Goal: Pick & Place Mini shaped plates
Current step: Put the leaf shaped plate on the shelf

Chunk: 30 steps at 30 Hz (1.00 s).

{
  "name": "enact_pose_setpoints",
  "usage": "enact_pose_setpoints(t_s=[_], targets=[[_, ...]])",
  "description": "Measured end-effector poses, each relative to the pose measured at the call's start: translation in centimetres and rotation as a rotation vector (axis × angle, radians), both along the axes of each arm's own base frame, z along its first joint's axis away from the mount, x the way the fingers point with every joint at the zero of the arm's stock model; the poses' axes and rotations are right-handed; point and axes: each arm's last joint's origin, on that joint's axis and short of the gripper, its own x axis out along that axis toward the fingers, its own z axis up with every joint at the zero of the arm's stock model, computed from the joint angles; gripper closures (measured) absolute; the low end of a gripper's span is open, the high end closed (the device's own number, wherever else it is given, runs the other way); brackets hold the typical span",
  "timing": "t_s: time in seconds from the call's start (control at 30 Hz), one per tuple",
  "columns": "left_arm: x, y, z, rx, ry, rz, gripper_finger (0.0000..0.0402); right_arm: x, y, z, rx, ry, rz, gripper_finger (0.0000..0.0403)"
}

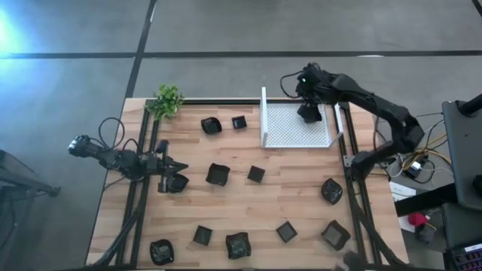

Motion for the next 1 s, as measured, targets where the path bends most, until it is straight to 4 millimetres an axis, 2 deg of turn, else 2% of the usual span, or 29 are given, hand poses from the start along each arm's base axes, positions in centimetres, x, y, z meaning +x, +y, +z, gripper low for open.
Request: enact_pose_setpoints(t_s=[0.2,0.4,0.57,0.83,1.0], targets=[[0.0,0.0,0.0,0.000,0.000,0.000,0.0402,0.7,5.5,2.6,-0.043,-0.160,0.094,0.0394],[0.0,0.0,0.0,0.000,0.000,0.001,0.0402,1.0,10.4,3.8,-0.026,-0.294,0.175,0.0394],[0.0,0.0,0.2,-0.026,-0.021,0.000,0.0402,1.4,13.7,4.0,0.017,-0.355,0.245,0.0394],[-0.3,0.1,2.3,-0.289,-0.234,-0.029,0.0402,2.2,17.9,3.3,0.080,-0.370,0.366,0.0394],[-0.3,0.1,2.2,-0.262,-0.212,-0.013,0.0402,2.4,19.8,2.9,0.109,-0.389,0.417,0.0394]])
